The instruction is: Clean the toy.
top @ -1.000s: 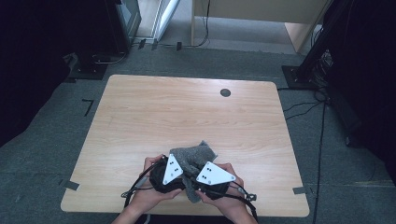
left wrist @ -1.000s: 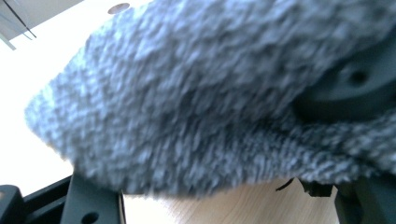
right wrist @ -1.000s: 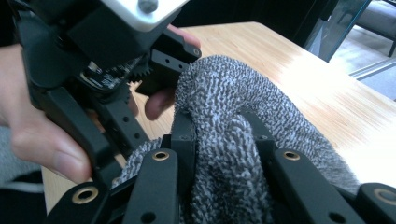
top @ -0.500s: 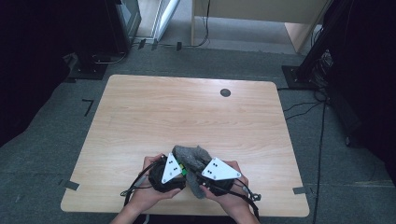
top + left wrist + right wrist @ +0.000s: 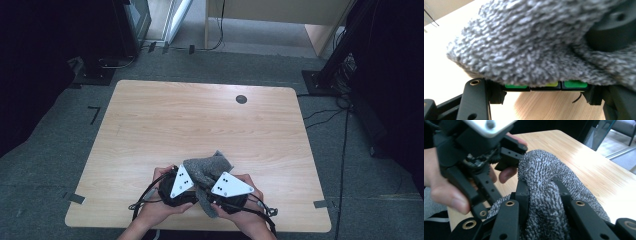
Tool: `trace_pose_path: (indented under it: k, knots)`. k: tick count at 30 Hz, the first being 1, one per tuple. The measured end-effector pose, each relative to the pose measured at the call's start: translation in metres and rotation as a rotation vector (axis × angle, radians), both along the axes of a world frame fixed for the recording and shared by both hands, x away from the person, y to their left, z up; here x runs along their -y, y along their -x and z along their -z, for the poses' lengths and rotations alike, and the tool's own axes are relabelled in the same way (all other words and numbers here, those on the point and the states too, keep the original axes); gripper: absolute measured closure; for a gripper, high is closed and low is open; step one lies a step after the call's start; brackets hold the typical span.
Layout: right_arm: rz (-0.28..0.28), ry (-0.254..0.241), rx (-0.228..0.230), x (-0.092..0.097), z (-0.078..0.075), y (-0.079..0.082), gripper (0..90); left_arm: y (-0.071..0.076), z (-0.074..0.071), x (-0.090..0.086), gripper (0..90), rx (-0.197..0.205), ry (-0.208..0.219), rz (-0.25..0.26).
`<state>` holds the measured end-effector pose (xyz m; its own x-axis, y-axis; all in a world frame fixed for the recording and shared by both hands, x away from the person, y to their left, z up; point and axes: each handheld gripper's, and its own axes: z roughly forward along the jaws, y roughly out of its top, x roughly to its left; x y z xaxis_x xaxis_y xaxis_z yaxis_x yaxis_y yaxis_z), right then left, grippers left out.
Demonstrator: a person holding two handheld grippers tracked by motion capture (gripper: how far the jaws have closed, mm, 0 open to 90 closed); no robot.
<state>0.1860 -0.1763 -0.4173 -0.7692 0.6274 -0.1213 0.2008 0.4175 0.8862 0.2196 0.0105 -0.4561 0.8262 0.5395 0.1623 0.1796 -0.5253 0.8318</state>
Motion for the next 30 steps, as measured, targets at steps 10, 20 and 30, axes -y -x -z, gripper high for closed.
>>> trace_pose_path:
  k: [10, 20, 30]
  knots:
    - [0.127, -0.130, -0.064, 0.030, -0.003, -0.014, 72.6, -0.002, 0.002, -0.011, 34.7, 0.012, 0.103, 0.036]
    - [0.042, -0.333, -0.127, 0.042, -0.012, -0.014, 72.5, 0.001, -0.003, -0.026, 34.6, 0.058, 0.244, 0.120]
    - [0.109, -0.315, -0.197, 0.050, 0.003, -0.024, 72.5, 0.002, -0.003, -0.025, 34.6, 0.066, 0.246, 0.127]
